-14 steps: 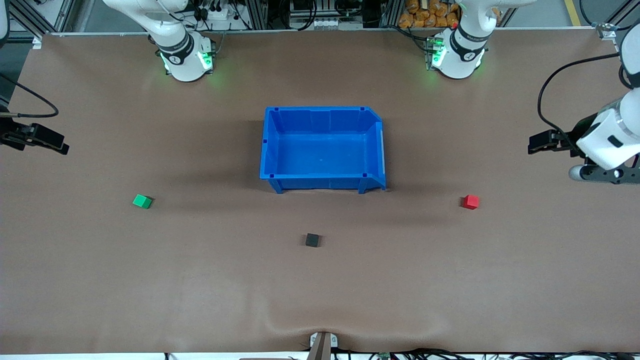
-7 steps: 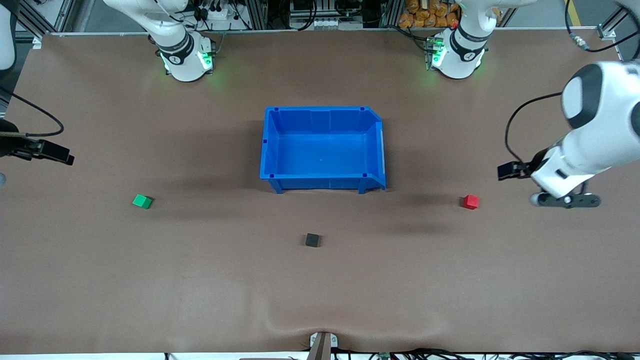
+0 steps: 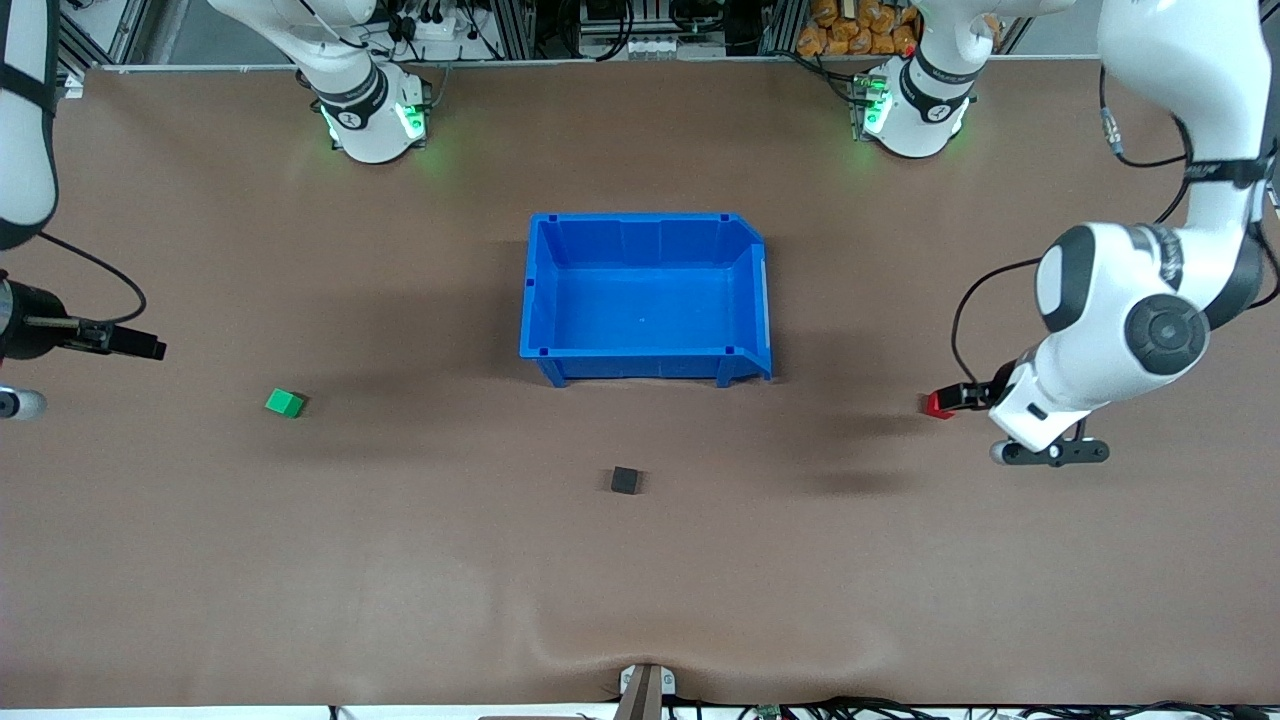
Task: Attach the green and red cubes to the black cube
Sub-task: 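Reach the left gripper to the red cube while the right gripper reaches the green cube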
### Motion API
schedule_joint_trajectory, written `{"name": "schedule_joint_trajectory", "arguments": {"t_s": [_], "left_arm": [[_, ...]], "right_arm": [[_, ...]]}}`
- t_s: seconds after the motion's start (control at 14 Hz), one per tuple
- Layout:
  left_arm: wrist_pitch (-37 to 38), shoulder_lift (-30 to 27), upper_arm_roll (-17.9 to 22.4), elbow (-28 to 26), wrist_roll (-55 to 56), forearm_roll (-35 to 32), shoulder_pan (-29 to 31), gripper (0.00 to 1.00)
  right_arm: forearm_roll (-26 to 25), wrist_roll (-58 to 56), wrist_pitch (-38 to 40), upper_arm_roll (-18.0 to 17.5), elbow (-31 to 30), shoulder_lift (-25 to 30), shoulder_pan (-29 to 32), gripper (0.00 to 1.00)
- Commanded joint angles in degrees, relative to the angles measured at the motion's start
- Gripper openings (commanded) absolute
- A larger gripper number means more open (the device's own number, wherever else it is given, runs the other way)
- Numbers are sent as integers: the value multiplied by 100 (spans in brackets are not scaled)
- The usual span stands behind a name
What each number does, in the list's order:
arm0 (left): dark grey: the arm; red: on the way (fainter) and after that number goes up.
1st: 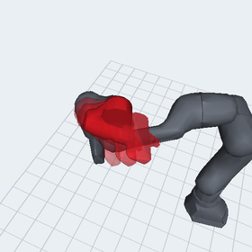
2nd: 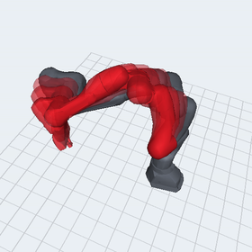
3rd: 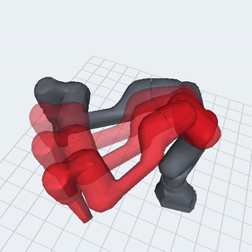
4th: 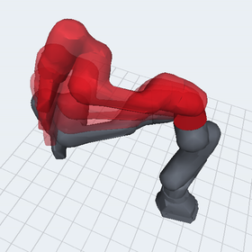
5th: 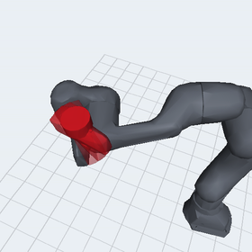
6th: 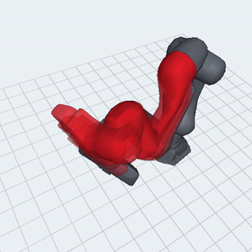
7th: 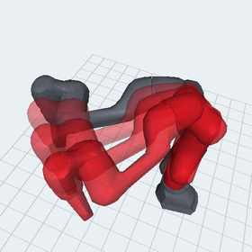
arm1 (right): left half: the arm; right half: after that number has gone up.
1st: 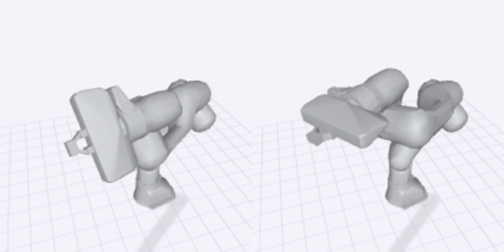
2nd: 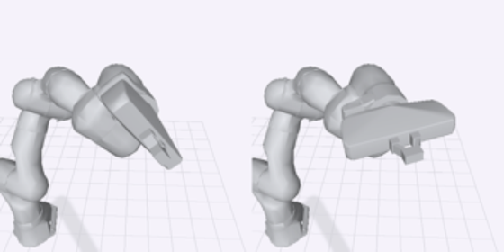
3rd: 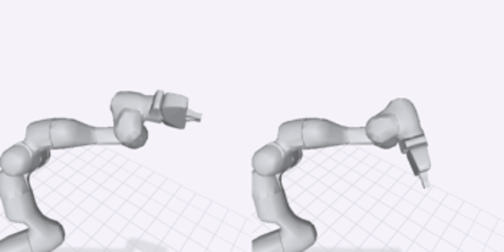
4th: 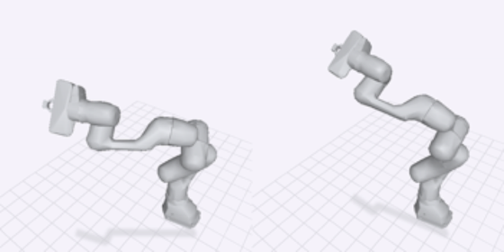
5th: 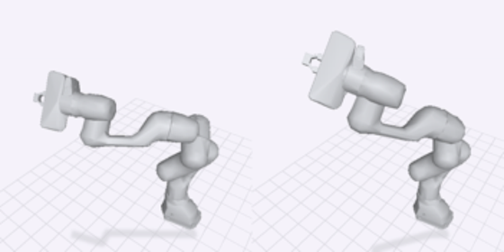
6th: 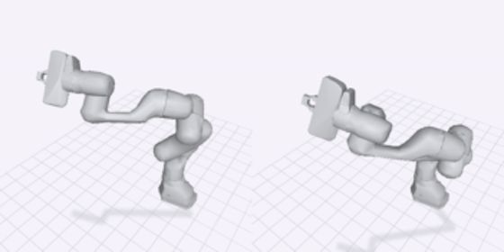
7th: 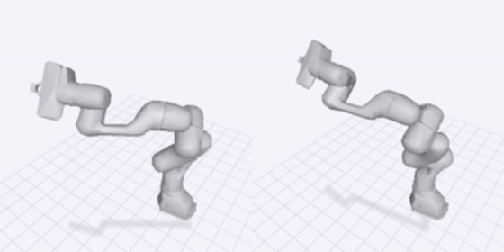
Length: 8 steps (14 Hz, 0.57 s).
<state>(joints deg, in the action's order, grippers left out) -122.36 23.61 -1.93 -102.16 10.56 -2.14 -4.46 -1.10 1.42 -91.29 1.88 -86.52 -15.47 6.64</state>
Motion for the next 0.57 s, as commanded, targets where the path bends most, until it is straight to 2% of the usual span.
{"name": "schedule_joint_trajectory", "arguments": {"t_s": [0.0, 0.14, 0.5], "left_arm": [[-602, 467, 8, 64, 411, -50, -28, 100], [-1043, 583, 0, 82, 561, -41, -19, 100], [-1273, 925, 8, 55, 711, -50, -81, 100]], "right_arm": [[57, 33, 15, -57, 83, -227, 92, 100], [57, 33, 14, -65, 83, -377, 92, 100], [66, 33, -248, -65, -31, -729, 180, 100]]}}
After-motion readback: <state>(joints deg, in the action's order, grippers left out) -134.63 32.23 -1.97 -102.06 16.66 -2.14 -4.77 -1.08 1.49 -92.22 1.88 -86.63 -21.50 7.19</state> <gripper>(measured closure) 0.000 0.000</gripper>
